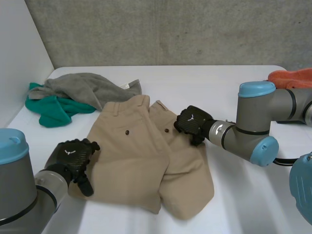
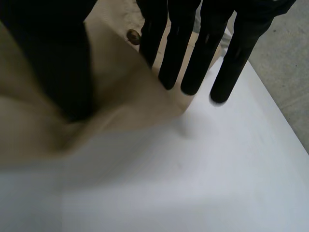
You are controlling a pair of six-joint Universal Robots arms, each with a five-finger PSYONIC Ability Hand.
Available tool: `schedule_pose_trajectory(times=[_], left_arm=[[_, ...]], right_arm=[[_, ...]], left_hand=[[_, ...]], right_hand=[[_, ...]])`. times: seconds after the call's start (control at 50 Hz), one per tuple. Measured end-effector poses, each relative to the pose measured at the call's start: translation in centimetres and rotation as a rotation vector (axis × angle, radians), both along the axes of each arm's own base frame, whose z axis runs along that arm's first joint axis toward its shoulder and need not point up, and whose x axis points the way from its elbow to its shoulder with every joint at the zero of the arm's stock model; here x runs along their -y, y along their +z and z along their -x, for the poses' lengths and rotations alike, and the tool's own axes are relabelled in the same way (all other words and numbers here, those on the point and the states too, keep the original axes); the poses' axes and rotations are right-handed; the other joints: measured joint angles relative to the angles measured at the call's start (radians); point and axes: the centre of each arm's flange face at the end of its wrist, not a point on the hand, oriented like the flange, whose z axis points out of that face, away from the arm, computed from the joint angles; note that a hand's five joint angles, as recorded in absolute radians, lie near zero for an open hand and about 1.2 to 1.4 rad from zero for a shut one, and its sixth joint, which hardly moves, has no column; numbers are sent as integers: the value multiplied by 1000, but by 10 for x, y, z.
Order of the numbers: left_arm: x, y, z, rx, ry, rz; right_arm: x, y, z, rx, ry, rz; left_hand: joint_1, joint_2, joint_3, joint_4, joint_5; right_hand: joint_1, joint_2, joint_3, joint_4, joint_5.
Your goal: Fold the laundry.
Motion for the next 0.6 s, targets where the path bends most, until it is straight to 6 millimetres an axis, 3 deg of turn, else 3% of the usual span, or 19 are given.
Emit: schedule_pose_trajectory(times=[0.06,0.22,0.28,0.36,0.38,0.5,0.6], left_arm=[[3,-5,1,3,2,0],[16,-2,3,-9,13,46],[21,7,5,-22,12,80],[26,18,8,-39,8,120],[28,22,10,-46,5,135],[33,35,14,-67,-2,177],[36,38,17,-75,-7,188]], right_arm=[[0,2,2,-12,-9,12],[-15,43,19,9,-45,56],[-18,56,40,7,-93,62],[-20,59,65,-21,-155,40],[-24,61,80,-47,-191,20],[-59,72,124,-175,-266,-113],[-109,81,148,-294,-244,-328]], left_hand=[[0,0,0,0,0],[0,0,0,0,0],[0,0,0,0,0],[0,0,0,0,0],[0,0,0,0,0],[0,0,0,0,0],[0,0,0,0,0]], right_hand=[[185,253,265,270,274],[201,264,295,310,321],[201,264,295,310,323],[201,264,295,310,324],[201,264,296,311,324],[201,264,299,312,329],[201,264,299,312,332]])
